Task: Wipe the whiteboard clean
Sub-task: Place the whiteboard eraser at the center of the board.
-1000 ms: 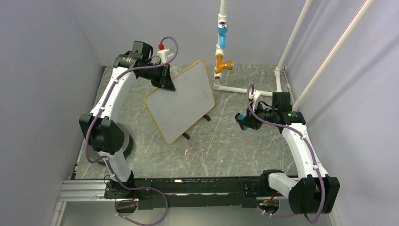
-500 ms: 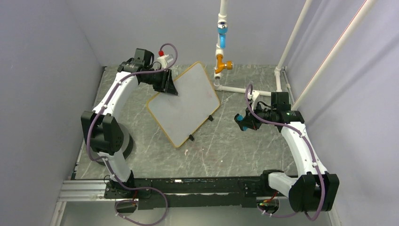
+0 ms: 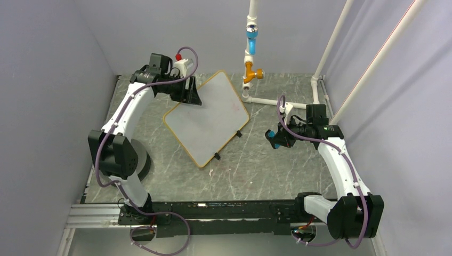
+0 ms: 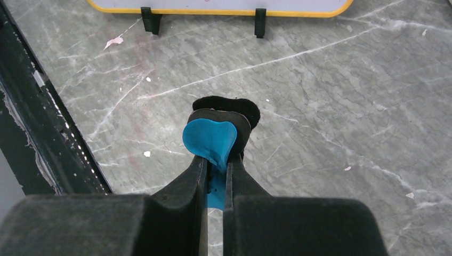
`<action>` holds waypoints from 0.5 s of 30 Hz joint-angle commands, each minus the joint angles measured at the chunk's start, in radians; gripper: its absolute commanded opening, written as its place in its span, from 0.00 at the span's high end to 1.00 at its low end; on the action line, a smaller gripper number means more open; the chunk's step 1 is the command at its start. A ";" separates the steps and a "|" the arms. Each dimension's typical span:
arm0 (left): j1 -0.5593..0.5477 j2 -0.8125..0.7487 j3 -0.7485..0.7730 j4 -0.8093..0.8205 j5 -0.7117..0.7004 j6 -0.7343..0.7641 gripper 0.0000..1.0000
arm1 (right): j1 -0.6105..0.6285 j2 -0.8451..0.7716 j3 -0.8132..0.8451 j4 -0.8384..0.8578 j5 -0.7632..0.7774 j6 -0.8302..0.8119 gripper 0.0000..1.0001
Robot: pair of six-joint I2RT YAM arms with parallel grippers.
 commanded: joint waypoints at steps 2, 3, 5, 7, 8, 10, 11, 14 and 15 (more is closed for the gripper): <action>0.006 -0.061 0.016 0.040 -0.104 -0.022 0.26 | 0.003 0.003 -0.003 0.013 -0.009 -0.022 1.00; 0.009 -0.063 0.014 0.044 -0.116 -0.025 0.25 | 0.003 0.003 -0.004 0.013 -0.008 -0.023 1.00; 0.012 -0.072 0.007 0.057 -0.154 -0.033 0.23 | 0.003 0.004 -0.004 0.013 -0.006 -0.023 1.00; 0.018 -0.089 -0.010 0.086 -0.171 -0.037 0.22 | 0.003 0.005 -0.005 0.014 -0.005 -0.023 1.00; 0.020 -0.095 -0.017 0.098 -0.180 -0.041 0.21 | 0.003 0.006 -0.005 0.014 -0.006 -0.022 1.00; 0.025 -0.103 -0.017 0.105 -0.201 -0.042 0.20 | 0.004 0.012 -0.005 0.013 -0.003 -0.023 1.00; 0.027 -0.106 -0.016 0.108 -0.206 -0.043 0.20 | 0.004 0.013 -0.005 0.013 -0.003 -0.023 1.00; 0.036 -0.111 -0.015 0.117 -0.209 -0.046 0.19 | 0.003 0.017 -0.005 0.013 0.000 -0.024 1.00; 0.036 -0.114 -0.014 0.118 -0.216 -0.046 0.18 | 0.003 0.019 -0.006 0.014 0.001 -0.023 1.00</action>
